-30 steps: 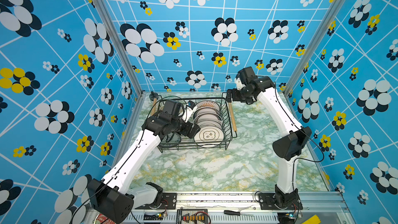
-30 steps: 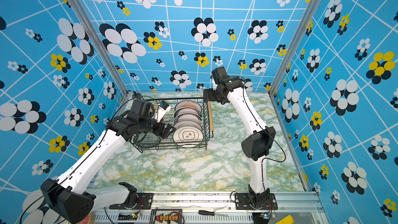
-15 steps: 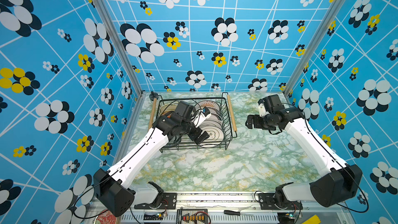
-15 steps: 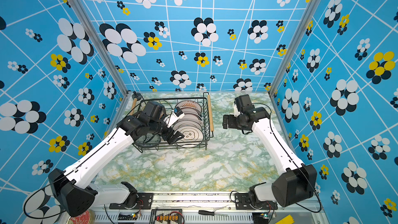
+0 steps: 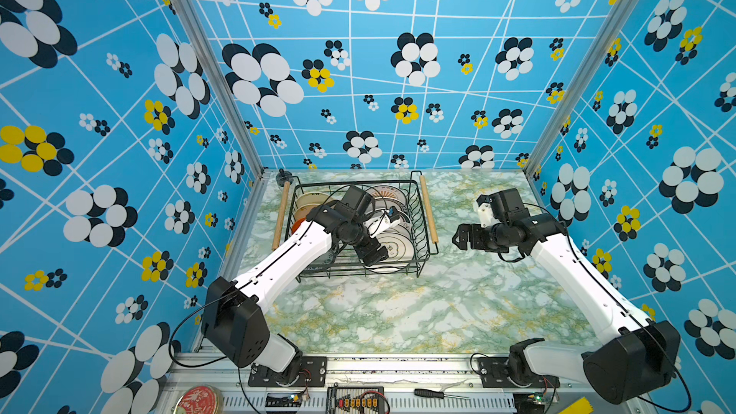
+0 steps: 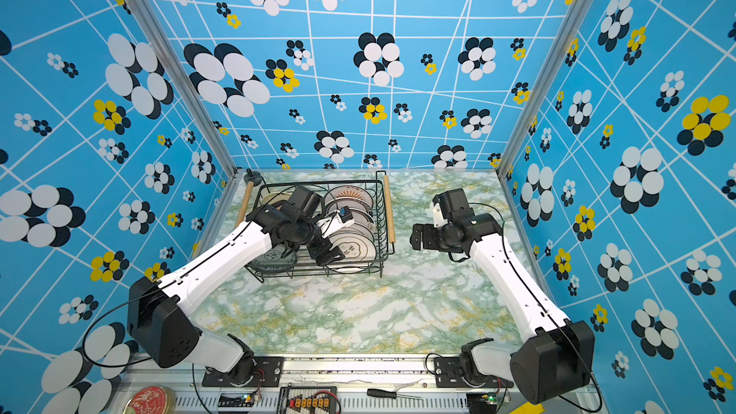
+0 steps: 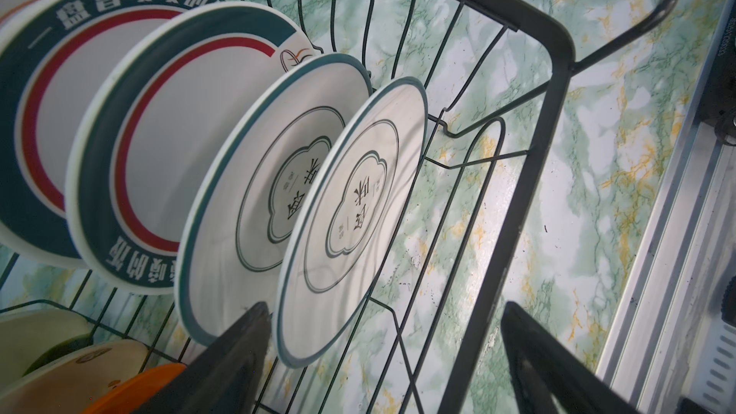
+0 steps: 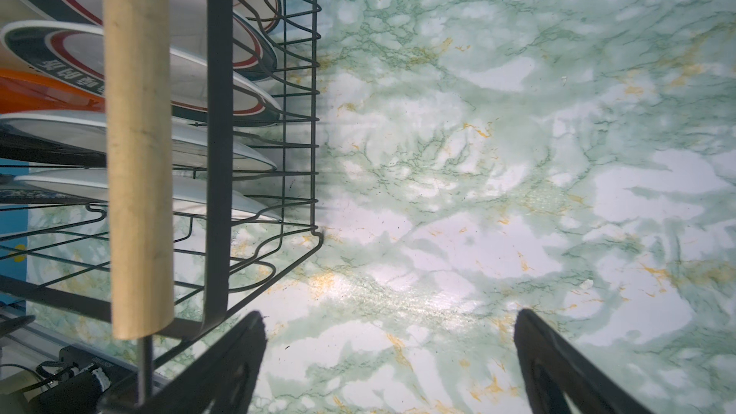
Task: Unload the plates from the dish rack
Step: 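Lower the left gripper onto the nearest white plate while the right gripper waits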
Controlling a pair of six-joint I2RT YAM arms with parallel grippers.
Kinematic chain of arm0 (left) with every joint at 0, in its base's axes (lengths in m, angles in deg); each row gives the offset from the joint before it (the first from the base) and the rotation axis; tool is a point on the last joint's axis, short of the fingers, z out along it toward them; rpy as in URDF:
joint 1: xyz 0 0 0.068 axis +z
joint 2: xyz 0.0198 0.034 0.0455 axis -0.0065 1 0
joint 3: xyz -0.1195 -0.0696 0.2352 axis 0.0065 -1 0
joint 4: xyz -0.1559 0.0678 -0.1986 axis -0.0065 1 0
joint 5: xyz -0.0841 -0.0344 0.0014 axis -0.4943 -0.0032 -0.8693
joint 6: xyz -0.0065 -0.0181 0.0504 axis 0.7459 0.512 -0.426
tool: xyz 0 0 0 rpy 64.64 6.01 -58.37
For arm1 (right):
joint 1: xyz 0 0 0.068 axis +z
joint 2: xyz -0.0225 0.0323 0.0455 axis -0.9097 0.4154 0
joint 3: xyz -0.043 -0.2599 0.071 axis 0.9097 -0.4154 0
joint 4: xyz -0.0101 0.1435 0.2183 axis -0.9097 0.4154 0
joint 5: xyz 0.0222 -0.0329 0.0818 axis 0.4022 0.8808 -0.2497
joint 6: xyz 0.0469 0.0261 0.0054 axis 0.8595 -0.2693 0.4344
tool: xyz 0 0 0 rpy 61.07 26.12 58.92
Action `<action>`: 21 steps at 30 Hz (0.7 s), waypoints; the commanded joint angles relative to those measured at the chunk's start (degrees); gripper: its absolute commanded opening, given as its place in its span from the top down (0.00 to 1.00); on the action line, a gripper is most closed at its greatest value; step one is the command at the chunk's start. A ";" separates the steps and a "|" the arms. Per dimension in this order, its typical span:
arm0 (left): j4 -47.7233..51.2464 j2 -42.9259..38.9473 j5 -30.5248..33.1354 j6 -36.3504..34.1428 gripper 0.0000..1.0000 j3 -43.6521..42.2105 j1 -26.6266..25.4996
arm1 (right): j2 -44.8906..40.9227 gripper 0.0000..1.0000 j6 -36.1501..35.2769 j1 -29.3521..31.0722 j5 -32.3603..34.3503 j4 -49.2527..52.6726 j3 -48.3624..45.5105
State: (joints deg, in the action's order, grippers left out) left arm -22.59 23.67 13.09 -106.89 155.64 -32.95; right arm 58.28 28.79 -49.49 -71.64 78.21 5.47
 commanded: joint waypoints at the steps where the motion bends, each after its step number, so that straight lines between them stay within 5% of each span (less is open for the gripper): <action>1: 1.17 1.29 -1.79 -2.71 0.09 2.75 0.75 | 0.90 0.01 -0.45 -0.48 -1.37 -1.13 -0.86; 21: 4.11 11.16 -0.77 -6.26 0.24 9.38 2.43 | 3.28 0.01 -1.21 -2.16 -1.55 -3.25 -2.58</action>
State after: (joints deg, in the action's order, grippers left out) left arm -21.41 33.35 12.46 -111.52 162.85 -31.07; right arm 61.01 28.39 -51.04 -72.71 75.53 3.70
